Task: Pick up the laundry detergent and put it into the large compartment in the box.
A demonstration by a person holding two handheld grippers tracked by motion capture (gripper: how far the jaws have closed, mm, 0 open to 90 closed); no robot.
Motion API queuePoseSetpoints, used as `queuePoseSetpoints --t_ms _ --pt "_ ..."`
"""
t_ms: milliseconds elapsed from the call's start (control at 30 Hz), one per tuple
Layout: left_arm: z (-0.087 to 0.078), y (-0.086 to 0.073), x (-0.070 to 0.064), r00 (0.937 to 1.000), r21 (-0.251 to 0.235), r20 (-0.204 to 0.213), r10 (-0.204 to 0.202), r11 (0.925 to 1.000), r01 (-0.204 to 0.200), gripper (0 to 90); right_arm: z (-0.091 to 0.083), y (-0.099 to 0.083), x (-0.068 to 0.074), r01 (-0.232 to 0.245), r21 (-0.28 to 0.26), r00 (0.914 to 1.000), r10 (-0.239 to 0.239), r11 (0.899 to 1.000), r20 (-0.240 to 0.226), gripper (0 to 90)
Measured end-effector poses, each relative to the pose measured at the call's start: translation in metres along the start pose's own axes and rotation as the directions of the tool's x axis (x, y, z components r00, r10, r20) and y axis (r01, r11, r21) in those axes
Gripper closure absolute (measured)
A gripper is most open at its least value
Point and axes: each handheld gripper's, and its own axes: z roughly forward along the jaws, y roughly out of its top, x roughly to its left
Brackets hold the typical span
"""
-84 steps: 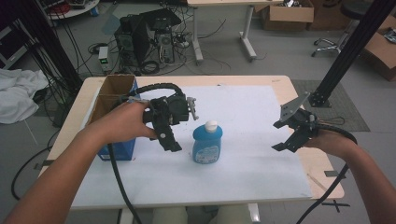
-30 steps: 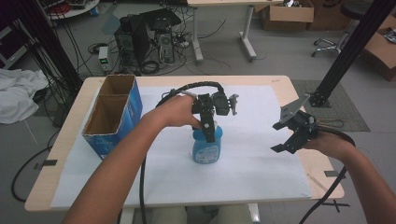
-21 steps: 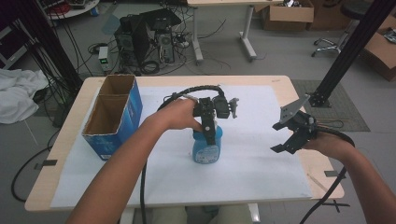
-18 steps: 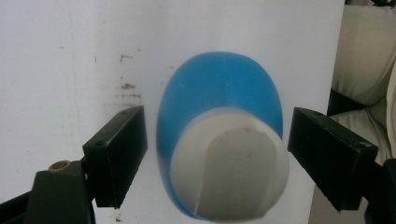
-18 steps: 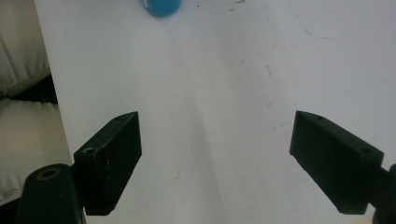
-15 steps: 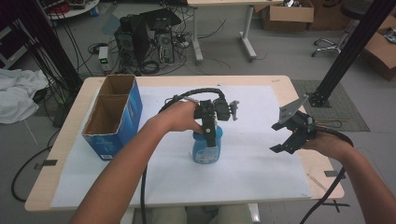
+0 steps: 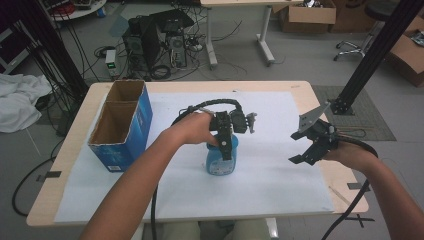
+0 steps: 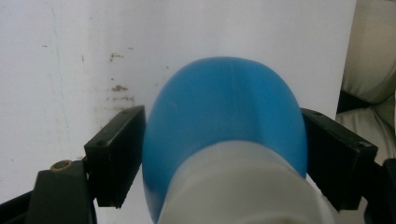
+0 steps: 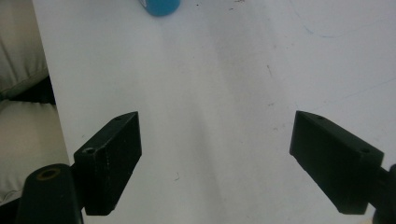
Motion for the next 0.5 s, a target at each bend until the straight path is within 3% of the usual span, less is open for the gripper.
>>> queuePoseSetpoints --t_ms 500 --pt "-0.0012 -0.0028 0.0006 0.9999 -0.014 -0.011 0.004 0.9999 -0.004 25.4 0.0001 -0.0004 -0.0002 -0.002 -0.006 1.0000 0.002 1.000 -0.003 16.5"
